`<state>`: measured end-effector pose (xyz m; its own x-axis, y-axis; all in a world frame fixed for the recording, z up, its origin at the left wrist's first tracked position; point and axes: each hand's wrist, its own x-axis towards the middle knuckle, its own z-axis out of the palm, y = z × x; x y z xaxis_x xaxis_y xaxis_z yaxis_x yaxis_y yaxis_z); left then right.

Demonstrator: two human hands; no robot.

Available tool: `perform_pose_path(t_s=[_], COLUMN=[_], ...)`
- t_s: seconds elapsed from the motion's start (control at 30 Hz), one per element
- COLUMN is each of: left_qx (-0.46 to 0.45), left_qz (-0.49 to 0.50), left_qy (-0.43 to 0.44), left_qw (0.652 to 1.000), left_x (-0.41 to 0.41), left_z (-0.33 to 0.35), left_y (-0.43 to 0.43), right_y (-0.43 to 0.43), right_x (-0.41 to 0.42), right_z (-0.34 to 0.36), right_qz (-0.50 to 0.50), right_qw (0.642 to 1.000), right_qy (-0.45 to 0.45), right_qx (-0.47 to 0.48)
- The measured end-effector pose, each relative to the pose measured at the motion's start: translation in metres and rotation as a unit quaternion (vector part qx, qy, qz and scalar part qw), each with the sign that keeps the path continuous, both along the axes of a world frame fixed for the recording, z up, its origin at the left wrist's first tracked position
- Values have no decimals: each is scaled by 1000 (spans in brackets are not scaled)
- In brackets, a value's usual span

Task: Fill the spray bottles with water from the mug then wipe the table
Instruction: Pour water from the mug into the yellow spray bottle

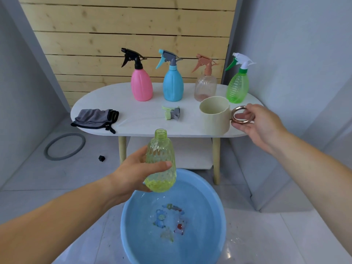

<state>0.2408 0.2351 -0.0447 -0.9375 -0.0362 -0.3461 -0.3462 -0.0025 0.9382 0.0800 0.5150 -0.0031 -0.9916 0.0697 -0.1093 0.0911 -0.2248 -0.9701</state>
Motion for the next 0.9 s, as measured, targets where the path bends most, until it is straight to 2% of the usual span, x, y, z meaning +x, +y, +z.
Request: perform_pose_path(t_s=[0.23,0.4,0.6,0.9], left_qx=[-3,-2,-6,-10], left_qz=[-17,-33,-41,-47], left_qy=[-4,2,1,-3], left_qw=[1000,999,999,999], left_x=[-14,-22,-32,-34], left_z=[-7,-11,-14,-15], left_y=[11,22,33,38], right_y=[23,22,27,28], right_x=[-56,-74,-82,-86], right_z=[-24,-35,-52,-56], right_qz=[-67,-30,-39,-67], right_qw=[995,997,984,975], right_qy=[-66,-43,-9,27], right_qx=[6,51,171,208])
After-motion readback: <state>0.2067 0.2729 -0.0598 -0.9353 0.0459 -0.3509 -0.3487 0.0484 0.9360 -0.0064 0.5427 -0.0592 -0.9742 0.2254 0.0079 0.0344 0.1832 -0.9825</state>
